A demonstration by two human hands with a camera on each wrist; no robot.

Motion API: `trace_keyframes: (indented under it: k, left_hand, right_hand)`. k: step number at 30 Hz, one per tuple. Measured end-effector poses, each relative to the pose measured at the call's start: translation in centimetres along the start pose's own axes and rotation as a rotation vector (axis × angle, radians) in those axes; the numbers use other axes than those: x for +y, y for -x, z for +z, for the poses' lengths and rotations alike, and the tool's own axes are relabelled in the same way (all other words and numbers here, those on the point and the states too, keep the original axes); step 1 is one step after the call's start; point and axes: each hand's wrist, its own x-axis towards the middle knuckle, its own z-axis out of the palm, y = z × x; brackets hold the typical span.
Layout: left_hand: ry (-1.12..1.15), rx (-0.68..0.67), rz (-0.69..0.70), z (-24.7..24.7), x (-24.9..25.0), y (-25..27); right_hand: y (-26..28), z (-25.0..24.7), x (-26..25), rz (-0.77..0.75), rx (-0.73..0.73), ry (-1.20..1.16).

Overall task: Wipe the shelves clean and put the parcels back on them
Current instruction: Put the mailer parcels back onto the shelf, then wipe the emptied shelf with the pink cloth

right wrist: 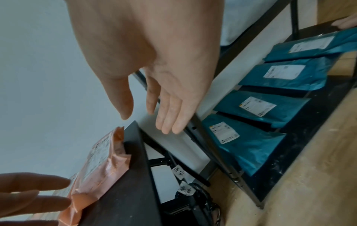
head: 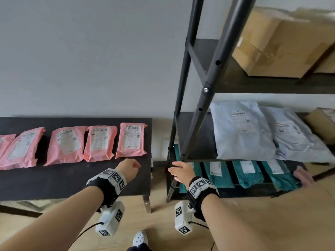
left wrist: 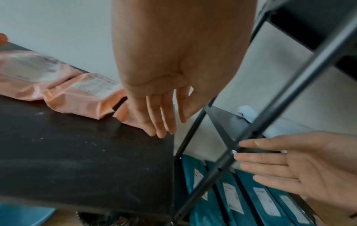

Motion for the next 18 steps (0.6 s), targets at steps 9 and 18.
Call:
trace_keyframes:
  k: [9,18]
  left_hand:
    - [-0.174,-0.065,0.207,14.3,10.8,8.4]
    - [-0.389,-0.255,0.394,27.3,21.8,14.1]
  right_hand:
    - [9.6,-14.4,9.5,-0.042,0.129,0.1]
    - [17.5,-28.8,17.2,0.033,0.272,0.168]
